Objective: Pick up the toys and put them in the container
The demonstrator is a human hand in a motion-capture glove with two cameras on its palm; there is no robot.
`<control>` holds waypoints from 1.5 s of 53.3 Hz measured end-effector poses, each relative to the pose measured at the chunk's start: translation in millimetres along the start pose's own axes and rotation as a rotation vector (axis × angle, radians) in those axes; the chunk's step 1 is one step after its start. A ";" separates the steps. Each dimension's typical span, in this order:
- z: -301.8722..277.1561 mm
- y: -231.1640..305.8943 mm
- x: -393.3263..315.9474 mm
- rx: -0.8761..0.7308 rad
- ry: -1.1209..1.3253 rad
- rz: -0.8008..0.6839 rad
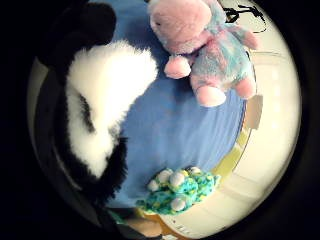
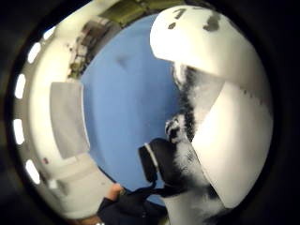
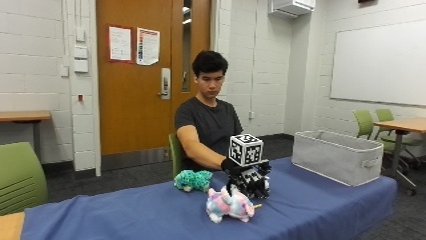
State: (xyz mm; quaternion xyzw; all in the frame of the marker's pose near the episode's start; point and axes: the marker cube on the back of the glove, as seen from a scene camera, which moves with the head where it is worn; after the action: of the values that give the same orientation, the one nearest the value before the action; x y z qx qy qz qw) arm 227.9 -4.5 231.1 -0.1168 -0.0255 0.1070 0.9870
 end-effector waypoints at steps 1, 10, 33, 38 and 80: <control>0.2 0.0 0.2 0.001 -0.002 0.001; -1.6 4.8 -2.5 0.041 -0.026 0.010; -19.7 5.5 -11.5 -0.012 -0.100 -0.042; -56.3 7.5 -21.6 0.009 -0.126 -0.051; -307.4 62.5 -443.9 0.384 -0.043 -0.585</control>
State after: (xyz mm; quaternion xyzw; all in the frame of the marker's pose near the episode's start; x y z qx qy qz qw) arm -194.9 -110.8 -93.5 0.0856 -0.0581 -0.1751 0.9791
